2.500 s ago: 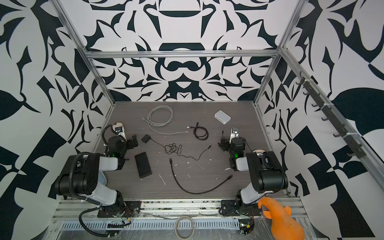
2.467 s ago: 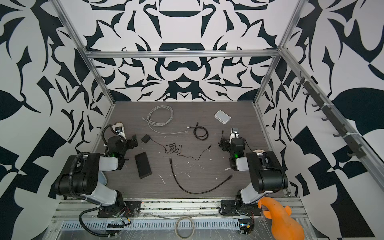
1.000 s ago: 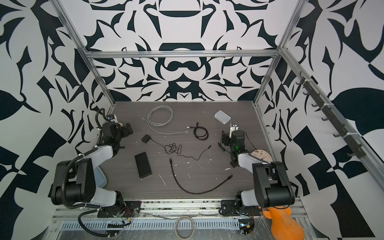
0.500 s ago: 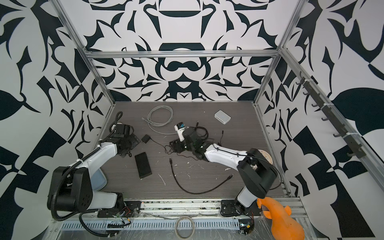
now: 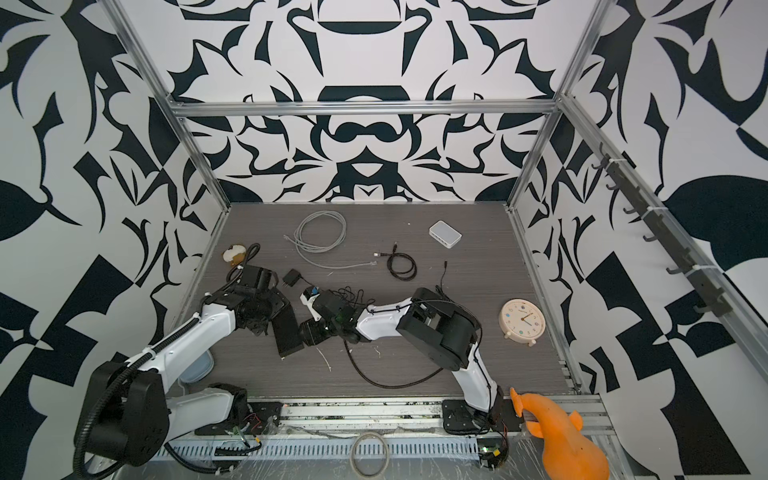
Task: Insert the plug into the switch port
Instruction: 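Reach left gripper to the black switch while right reaches the ethernet plug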
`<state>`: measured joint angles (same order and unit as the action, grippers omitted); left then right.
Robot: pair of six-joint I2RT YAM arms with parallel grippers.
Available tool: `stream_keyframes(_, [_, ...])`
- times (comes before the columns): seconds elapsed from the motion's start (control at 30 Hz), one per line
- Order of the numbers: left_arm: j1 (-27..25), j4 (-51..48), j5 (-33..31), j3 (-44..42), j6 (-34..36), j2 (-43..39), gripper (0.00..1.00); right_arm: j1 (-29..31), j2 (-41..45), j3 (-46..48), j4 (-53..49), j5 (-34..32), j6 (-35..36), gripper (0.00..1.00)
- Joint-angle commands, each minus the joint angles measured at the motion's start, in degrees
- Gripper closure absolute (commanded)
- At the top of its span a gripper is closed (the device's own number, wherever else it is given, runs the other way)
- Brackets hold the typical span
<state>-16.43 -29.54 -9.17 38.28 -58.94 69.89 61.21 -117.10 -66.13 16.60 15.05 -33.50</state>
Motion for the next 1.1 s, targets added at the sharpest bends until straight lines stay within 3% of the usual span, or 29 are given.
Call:
stream_keyframes(0.0, [-2.9,0.1,1.0,-1.5,-3.0,1.6,0.23,0.0,2.7,-0.6,4.0,1.0,-2.4,0.45])
stream_keyframes(0.13, [-4.0,3.8,3.3,-0.8,-1.8,5.3,0.27,-0.9,6.1,2.1,1.3,0.0,-1.7,0.46])
stream_keyframes(0.4, [-4.9,4.7,4.5,6.8,8.9,12.5,0.30,-6.0,18.4,11.6,-11.4,-8.2,2.6,0.43])
stream_keyframes(0.57, [-4.8,-7.7,-4.6,12.2,12.7,9.4,0.24,-8.2,23.1,14.0,-15.2,-8.3,5.2,0.42])
stream_keyframes(0.63, [-3.8,-9.5,-6.5,11.1,13.9,6.9,0.23,-8.1,23.4,13.6,-16.4,-8.9,6.2,0.41])
stream_keyframes(0.93, [-2.4,-5.2,-1.9,0.9,9.8,4.9,0.19,-8.7,21.3,8.7,-17.4,-5.9,7.2,0.36])
stream_keyframes(1.07, [-2.4,0.8,2.2,-1.1,8.7,5.9,0.26,-8.7,19.3,7.6,-17.6,-4.9,7.8,0.41])
